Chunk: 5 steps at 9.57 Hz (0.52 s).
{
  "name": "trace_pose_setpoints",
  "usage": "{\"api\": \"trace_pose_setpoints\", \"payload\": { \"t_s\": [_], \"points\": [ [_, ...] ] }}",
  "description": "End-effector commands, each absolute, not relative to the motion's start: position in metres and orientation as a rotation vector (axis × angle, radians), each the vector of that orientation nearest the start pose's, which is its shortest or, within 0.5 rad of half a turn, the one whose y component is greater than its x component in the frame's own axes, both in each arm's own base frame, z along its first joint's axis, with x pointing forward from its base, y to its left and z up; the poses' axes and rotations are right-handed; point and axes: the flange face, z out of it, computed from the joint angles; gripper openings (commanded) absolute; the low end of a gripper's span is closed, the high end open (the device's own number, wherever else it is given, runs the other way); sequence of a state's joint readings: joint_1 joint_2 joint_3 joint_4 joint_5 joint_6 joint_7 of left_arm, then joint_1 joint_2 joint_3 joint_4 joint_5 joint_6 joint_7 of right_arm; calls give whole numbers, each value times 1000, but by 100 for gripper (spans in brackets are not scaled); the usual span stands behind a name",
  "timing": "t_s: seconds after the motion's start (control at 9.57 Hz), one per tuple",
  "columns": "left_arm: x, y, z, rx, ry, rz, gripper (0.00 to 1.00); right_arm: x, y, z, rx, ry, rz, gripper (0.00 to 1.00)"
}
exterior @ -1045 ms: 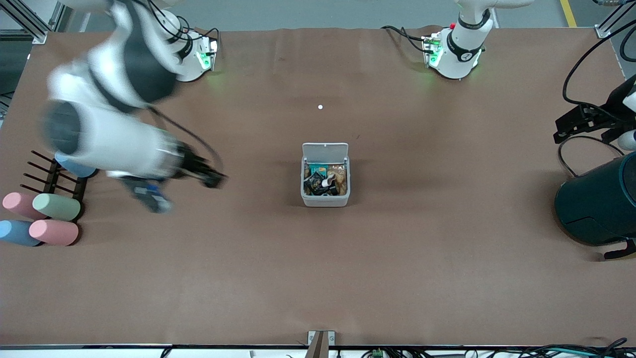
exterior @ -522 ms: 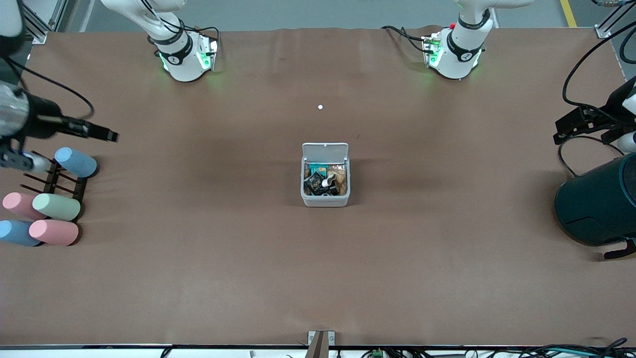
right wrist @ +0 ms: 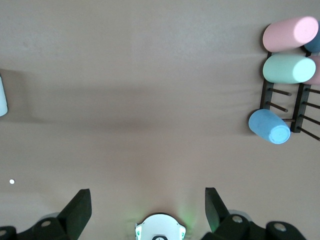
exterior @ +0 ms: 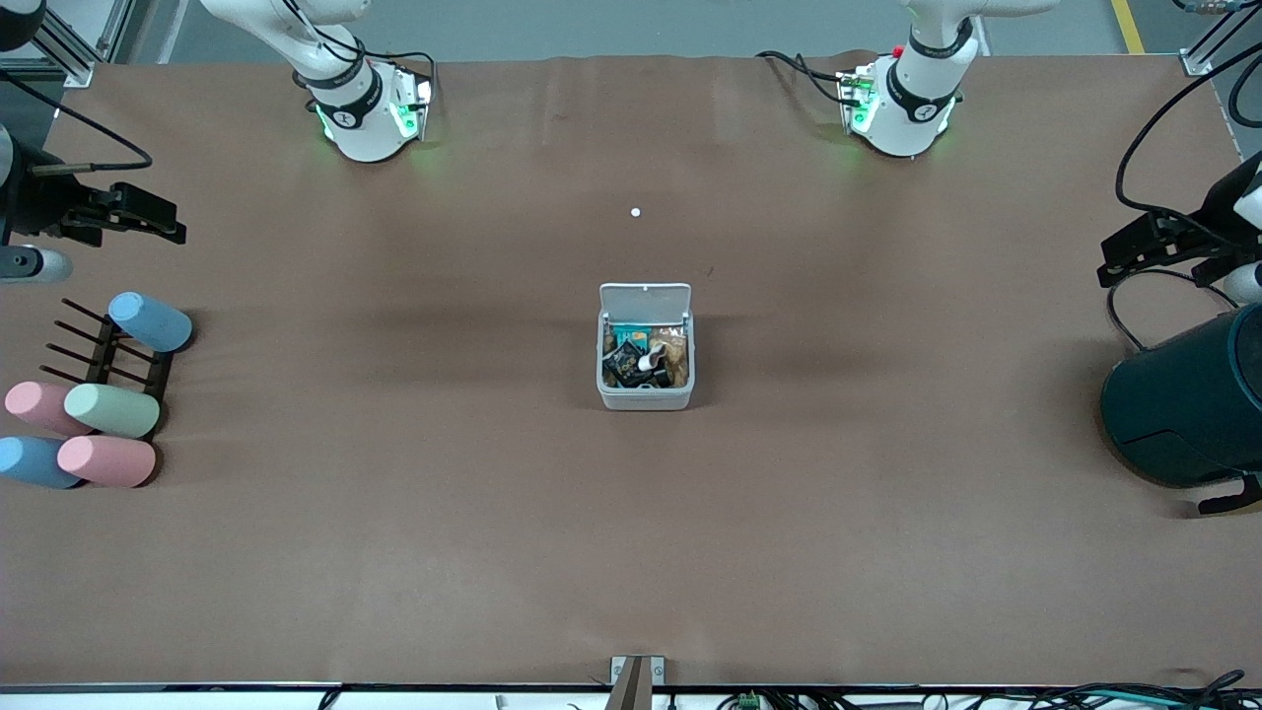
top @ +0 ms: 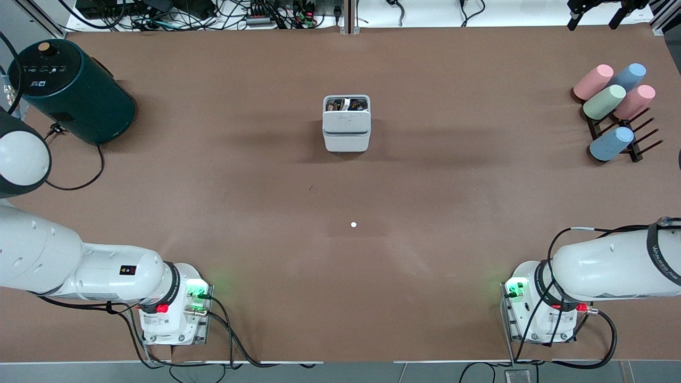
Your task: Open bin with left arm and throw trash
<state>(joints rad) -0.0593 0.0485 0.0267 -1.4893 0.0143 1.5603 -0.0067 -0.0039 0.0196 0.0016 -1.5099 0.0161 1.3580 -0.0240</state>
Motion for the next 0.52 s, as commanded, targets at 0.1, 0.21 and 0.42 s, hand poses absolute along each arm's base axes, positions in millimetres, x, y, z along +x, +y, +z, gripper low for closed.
{"api": "trace_pose_setpoints", "payload": {
  "t_s": [0.1, 0.21, 0.42],
  "points": [
    [570, -16, 639, -3127, 62, -34, 100, 539, -6, 629, -3134, -30, 251, 100],
    [570, -16, 639, -3127, 62, -34, 100, 539, -8, 630, -3138, -17, 246, 100],
    [570, -15, 639, -3128, 62, -34, 100, 540, -11, 635, -3142, 126, 224, 100]
  ]
}}
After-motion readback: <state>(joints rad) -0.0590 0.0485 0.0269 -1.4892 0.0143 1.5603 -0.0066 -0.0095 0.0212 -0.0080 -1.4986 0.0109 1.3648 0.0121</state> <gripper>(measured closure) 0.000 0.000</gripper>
